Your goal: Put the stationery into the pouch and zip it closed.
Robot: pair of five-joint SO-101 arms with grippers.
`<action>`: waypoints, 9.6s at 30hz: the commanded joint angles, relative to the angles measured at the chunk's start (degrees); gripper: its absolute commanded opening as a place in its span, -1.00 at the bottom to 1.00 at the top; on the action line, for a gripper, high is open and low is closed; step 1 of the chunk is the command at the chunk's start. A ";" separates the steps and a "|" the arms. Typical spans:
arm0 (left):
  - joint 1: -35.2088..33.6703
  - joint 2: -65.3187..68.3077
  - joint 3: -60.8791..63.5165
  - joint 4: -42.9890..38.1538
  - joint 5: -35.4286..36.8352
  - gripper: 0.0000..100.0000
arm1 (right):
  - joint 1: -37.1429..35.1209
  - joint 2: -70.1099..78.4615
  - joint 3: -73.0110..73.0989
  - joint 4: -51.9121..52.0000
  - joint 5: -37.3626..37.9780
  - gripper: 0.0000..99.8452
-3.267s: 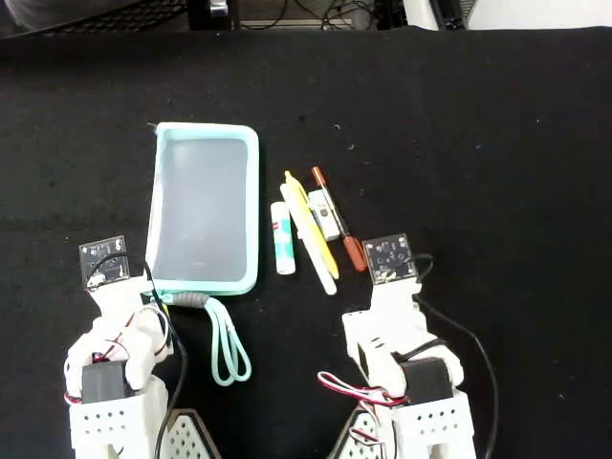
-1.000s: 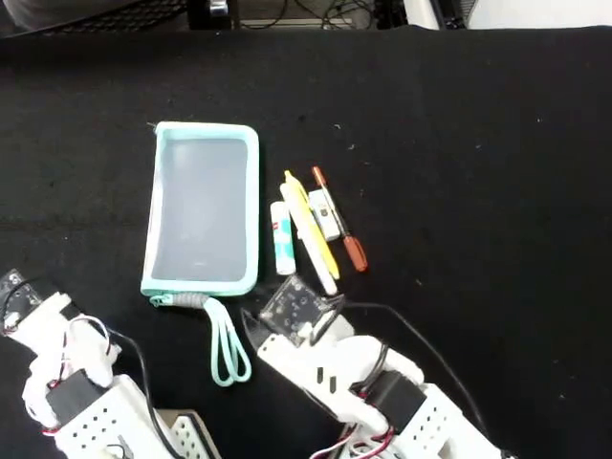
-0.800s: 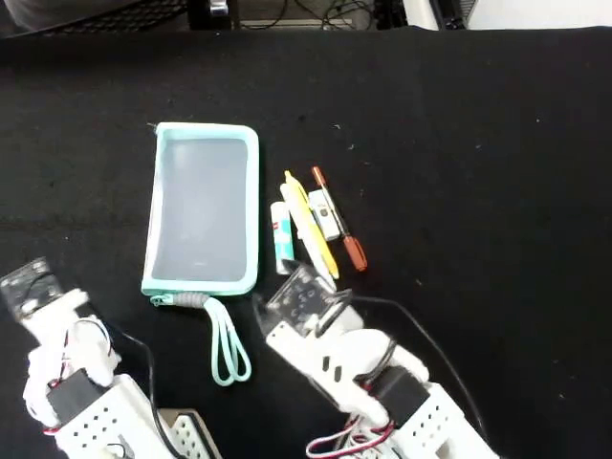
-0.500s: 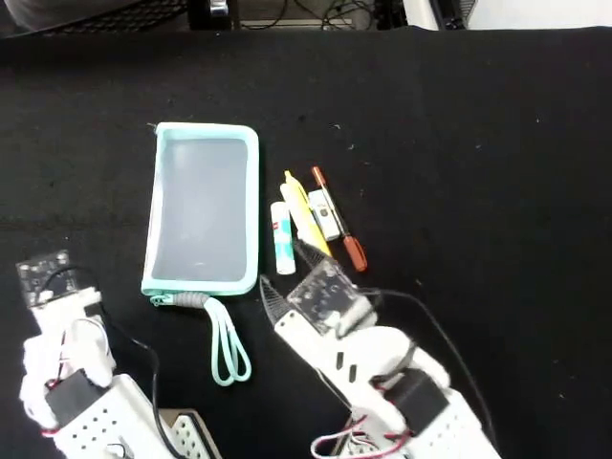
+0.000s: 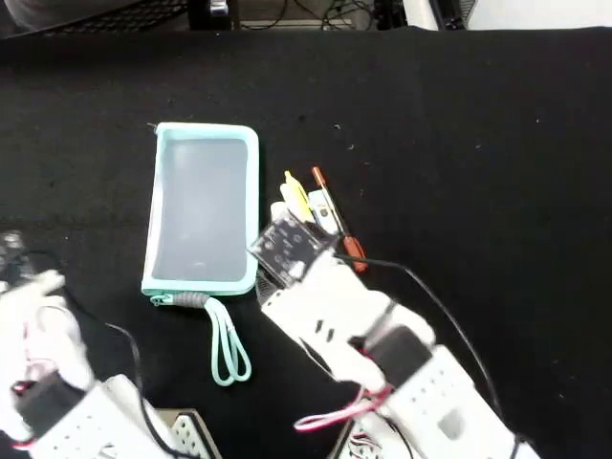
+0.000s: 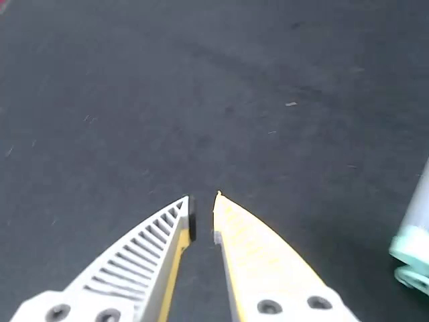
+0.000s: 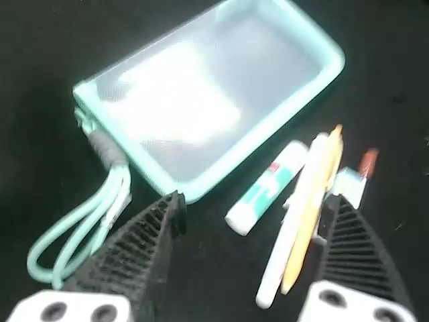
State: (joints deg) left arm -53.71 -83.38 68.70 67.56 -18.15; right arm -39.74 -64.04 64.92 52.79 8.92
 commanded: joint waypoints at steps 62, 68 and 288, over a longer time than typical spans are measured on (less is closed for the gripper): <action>17.71 61.36 -6.90 -26.02 5.27 -0.93 | 10.02 -24.57 19.38 9.76 10.99 -0.47; 17.71 61.45 -6.73 -26.37 7.30 -0.94 | 0.44 -22.73 17.98 9.41 8.53 -0.47; 46.73 42.81 -67.30 19.16 19.43 -0.94 | 5.54 39.16 -75.91 20.66 19.60 -0.98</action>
State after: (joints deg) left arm -6.15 -49.71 14.46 80.22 2.15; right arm -36.13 -22.99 -5.32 71.78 28.26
